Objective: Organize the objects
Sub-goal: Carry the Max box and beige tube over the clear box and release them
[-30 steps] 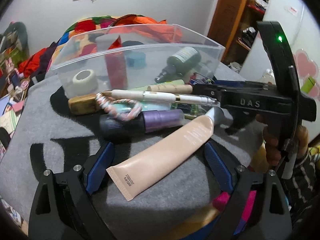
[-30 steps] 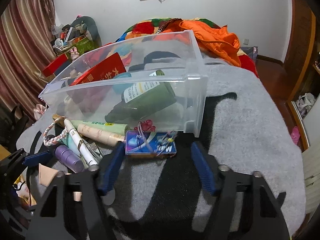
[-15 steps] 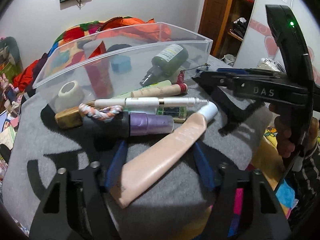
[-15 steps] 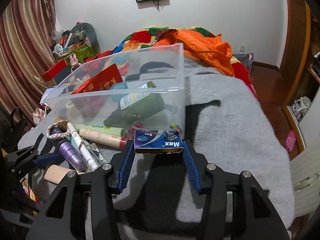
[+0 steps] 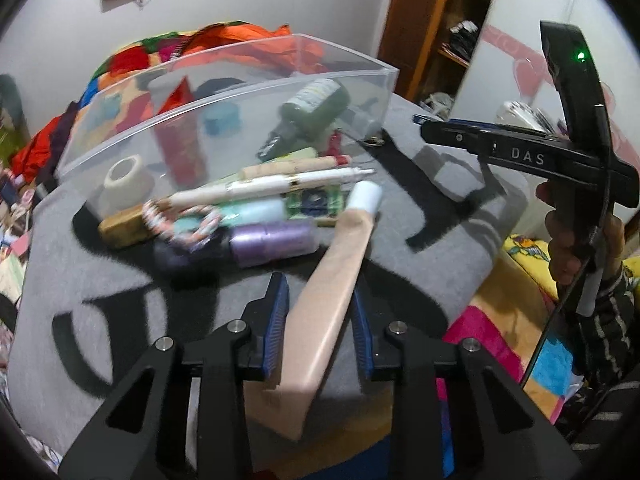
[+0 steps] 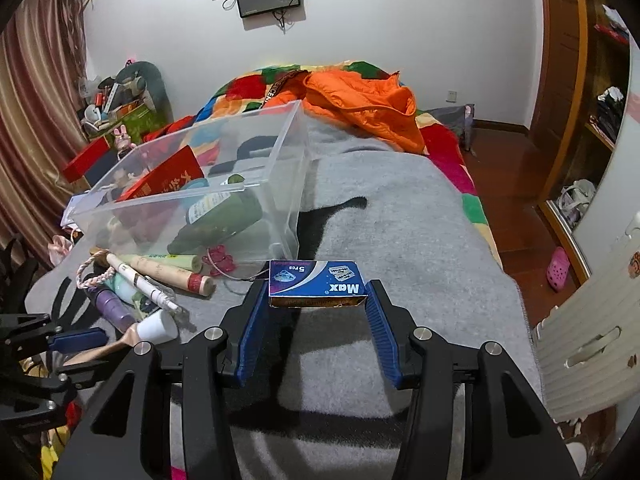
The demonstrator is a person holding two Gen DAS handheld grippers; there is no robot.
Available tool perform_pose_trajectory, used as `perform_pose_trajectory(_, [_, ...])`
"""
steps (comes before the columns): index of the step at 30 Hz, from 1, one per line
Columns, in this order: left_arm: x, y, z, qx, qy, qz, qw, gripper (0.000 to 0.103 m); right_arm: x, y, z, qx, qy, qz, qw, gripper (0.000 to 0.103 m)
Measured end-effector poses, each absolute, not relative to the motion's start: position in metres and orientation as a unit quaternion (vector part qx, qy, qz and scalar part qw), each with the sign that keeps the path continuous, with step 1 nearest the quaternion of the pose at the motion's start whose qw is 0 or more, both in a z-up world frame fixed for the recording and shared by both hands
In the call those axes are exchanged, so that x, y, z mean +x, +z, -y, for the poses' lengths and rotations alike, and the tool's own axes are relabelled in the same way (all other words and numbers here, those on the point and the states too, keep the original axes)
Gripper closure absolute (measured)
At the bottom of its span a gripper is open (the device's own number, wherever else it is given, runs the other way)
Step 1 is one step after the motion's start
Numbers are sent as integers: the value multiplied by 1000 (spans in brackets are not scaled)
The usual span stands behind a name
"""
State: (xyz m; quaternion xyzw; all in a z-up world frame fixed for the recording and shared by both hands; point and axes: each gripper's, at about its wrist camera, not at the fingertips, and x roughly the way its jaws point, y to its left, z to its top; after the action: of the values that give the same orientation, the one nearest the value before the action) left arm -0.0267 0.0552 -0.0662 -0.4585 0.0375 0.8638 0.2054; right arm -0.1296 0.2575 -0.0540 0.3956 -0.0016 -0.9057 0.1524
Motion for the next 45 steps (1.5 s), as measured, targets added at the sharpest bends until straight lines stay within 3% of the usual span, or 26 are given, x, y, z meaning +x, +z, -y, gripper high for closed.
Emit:
perform_pose_trajectory(13, [-67, -67, -86, -470, 842, -30, 264, 64, -118, -53, -247, 390, -902, 1, 182, 58])
perform_pose_trajectory(16, [-67, -67, -86, -464, 847, -24, 257, 74, -116, -51, -247, 388, -903, 2, 185, 58])
perform_pose_trajectory(21, [-64, -63, -76, -459, 853, 1, 250, 80, -112, -44, -245, 379, -906, 2, 189, 58])
perform_pose_trajectory(45, [-43, 33, -3, -313, 930, 84, 175, 84, -116, 15, -201, 295, -925, -4, 241, 58])
